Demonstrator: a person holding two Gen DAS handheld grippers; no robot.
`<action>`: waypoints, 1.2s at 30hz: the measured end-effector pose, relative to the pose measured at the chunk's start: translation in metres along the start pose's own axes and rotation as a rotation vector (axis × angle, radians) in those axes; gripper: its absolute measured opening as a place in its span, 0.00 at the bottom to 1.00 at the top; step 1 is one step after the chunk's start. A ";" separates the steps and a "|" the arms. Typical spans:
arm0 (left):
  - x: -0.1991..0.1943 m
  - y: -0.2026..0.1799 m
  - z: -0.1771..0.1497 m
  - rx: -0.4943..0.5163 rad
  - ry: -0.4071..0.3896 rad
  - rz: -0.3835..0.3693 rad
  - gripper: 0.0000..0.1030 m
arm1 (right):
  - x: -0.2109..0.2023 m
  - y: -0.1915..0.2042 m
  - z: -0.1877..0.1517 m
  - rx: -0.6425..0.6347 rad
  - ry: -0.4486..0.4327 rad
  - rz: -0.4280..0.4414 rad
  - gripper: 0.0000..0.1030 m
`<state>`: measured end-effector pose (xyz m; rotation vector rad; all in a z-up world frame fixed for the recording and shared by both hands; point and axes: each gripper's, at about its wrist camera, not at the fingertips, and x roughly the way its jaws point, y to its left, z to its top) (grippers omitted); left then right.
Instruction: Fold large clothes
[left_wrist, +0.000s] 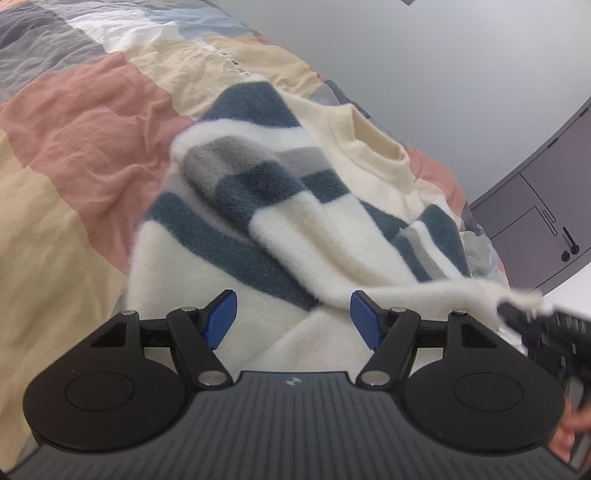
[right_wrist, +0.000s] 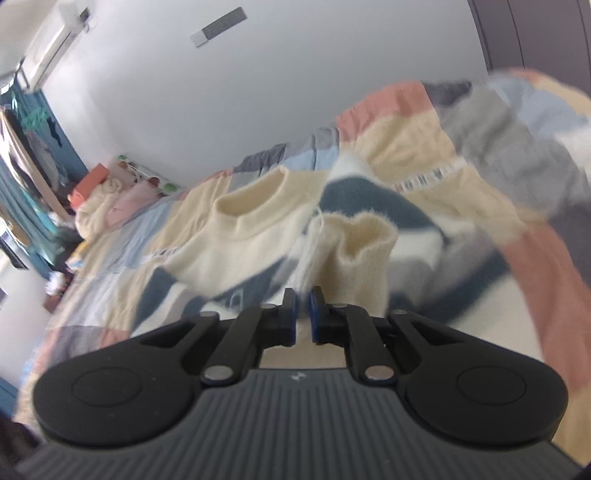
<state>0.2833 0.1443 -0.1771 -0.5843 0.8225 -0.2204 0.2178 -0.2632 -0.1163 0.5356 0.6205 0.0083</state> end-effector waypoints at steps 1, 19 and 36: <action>0.000 0.000 -0.001 -0.001 0.000 0.004 0.70 | -0.005 -0.007 -0.005 0.030 0.009 0.011 0.10; 0.002 -0.009 -0.016 0.068 0.004 0.085 0.70 | 0.003 -0.064 -0.063 0.165 0.198 -0.003 0.12; -0.078 -0.012 -0.039 0.110 0.076 0.155 0.74 | -0.065 -0.065 -0.046 0.098 0.377 -0.025 0.74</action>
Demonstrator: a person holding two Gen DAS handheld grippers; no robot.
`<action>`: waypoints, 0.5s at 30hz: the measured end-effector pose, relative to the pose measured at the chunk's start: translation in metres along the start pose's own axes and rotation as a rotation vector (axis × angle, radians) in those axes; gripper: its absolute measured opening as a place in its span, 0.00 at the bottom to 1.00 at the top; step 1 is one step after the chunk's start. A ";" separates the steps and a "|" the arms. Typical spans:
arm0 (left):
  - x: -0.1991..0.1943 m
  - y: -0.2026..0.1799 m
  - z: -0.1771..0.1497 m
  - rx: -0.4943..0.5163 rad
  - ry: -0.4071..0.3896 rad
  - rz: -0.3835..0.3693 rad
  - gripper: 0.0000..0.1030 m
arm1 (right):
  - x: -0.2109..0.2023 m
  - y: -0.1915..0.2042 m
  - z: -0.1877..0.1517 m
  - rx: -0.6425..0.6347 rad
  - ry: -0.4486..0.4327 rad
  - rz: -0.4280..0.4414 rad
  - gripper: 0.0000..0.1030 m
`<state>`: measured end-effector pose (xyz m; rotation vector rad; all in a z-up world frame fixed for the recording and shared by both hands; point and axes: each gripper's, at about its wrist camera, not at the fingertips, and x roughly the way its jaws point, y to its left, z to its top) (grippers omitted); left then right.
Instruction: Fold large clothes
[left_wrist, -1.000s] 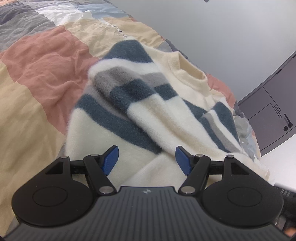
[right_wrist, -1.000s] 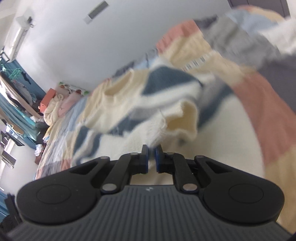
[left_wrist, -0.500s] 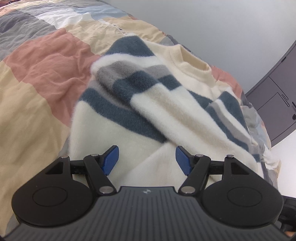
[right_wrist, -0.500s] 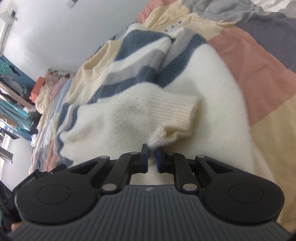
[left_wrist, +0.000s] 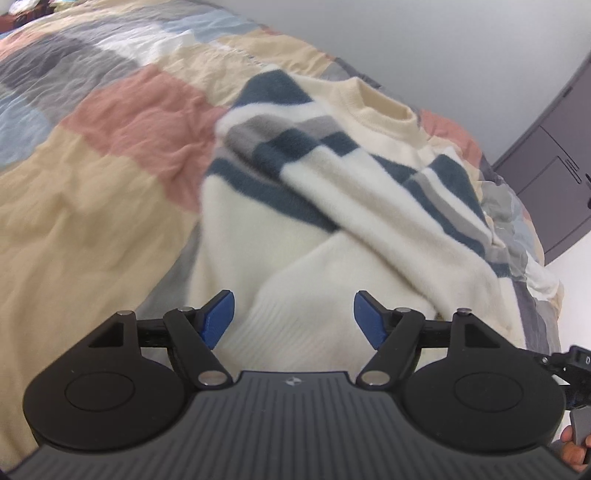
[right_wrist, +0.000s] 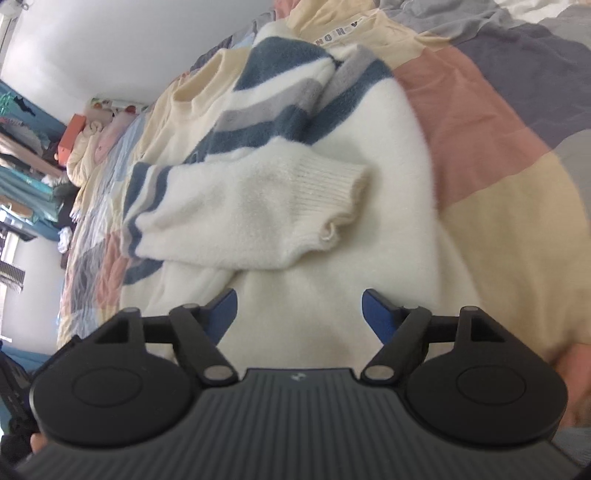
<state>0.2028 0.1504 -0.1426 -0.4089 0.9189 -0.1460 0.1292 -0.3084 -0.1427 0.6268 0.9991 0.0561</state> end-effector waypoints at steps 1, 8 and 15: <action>-0.004 0.002 -0.001 -0.006 0.008 0.013 0.74 | -0.004 -0.001 0.001 -0.013 0.004 -0.017 0.74; -0.033 0.020 -0.004 0.003 0.016 0.123 0.78 | -0.018 -0.017 0.004 -0.048 -0.041 -0.130 0.76; -0.019 0.025 -0.016 -0.016 0.087 0.121 0.79 | 0.003 -0.039 0.004 0.045 0.028 -0.159 0.79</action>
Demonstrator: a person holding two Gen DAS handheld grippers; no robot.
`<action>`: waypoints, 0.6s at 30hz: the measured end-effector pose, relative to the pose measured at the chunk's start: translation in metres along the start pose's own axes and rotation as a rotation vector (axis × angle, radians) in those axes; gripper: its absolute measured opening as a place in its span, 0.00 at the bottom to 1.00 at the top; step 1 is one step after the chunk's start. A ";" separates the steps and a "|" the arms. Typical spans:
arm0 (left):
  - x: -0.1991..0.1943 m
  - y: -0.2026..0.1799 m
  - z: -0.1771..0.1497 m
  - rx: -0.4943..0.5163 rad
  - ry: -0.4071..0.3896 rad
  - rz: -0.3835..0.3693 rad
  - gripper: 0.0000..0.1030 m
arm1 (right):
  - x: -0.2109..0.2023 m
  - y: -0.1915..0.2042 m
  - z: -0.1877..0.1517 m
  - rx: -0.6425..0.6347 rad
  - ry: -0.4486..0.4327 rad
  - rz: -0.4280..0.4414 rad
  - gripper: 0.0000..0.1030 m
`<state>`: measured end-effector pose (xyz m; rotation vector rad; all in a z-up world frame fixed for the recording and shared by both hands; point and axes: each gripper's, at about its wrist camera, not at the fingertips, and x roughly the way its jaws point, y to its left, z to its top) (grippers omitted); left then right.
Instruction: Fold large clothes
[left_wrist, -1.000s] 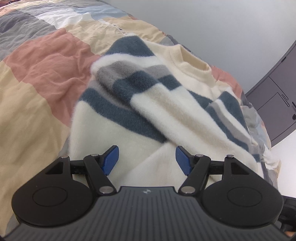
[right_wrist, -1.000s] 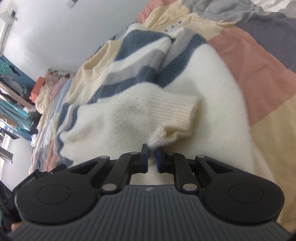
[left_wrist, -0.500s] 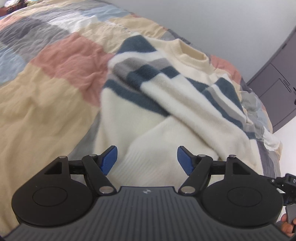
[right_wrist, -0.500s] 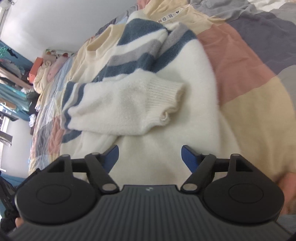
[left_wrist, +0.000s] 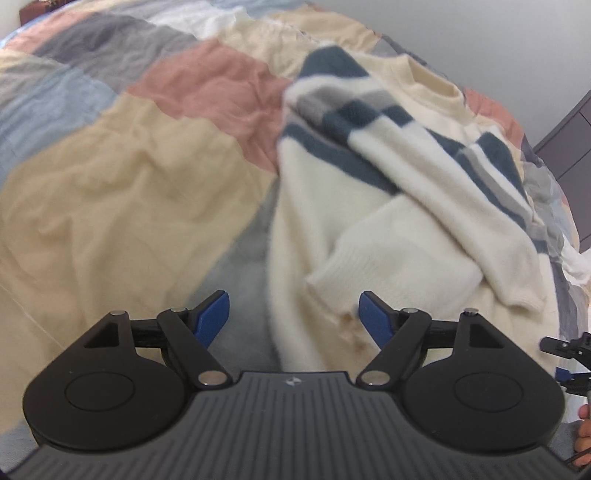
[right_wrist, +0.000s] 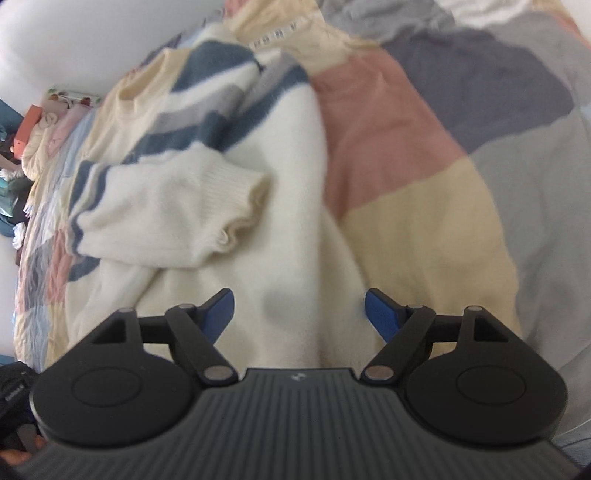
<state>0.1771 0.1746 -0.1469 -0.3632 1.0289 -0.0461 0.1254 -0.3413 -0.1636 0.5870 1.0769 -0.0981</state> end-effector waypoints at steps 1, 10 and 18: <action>0.003 -0.004 -0.001 0.010 0.003 -0.010 0.79 | 0.002 0.001 -0.001 -0.002 0.006 0.003 0.79; 0.024 -0.003 -0.012 -0.090 0.110 -0.111 0.79 | 0.016 0.019 -0.016 -0.096 0.089 0.116 0.79; 0.030 -0.022 -0.028 -0.020 0.171 -0.161 0.79 | 0.015 0.035 -0.027 -0.202 0.075 0.139 0.79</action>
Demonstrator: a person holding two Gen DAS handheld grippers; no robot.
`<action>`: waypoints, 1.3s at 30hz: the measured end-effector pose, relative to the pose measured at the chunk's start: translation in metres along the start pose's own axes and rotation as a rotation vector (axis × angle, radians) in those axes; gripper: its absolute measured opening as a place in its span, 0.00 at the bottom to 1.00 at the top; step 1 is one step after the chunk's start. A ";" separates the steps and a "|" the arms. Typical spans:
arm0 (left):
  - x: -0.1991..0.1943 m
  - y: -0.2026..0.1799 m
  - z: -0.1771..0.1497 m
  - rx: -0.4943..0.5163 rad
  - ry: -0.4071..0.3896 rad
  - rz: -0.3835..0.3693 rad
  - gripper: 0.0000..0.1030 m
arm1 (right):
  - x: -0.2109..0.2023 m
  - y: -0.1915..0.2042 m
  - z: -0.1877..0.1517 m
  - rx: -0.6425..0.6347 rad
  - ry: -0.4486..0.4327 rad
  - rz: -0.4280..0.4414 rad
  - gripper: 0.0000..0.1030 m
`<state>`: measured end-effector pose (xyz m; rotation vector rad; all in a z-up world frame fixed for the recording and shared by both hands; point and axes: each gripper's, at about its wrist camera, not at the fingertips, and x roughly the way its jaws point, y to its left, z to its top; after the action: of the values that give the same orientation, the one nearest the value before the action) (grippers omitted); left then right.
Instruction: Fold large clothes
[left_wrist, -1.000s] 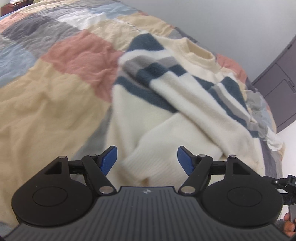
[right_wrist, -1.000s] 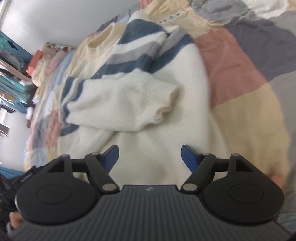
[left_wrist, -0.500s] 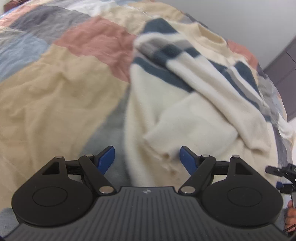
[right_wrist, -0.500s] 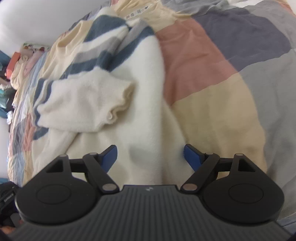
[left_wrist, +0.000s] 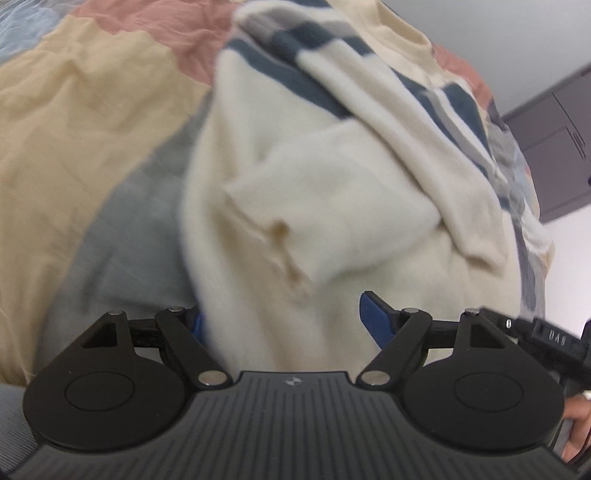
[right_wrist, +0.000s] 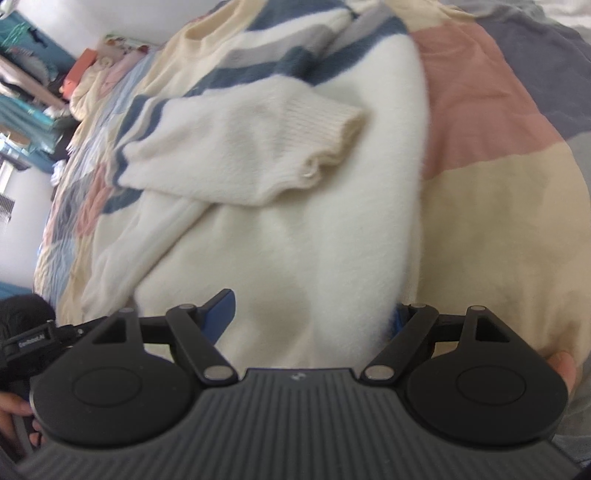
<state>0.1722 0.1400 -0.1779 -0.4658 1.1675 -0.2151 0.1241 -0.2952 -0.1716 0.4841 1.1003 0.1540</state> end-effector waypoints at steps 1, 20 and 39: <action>0.002 -0.003 -0.002 0.014 0.002 0.005 0.79 | 0.002 0.001 0.000 -0.003 0.000 -0.007 0.74; -0.082 0.006 0.003 -0.118 -0.293 -0.251 0.14 | -0.073 0.020 0.013 -0.102 -0.212 0.152 0.14; -0.231 0.016 -0.053 -0.251 -0.452 -0.624 0.14 | -0.217 0.020 -0.003 -0.047 -0.401 0.549 0.13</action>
<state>0.0335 0.2337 -0.0090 -1.0403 0.5803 -0.4756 0.0251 -0.3528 0.0134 0.7319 0.5511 0.5378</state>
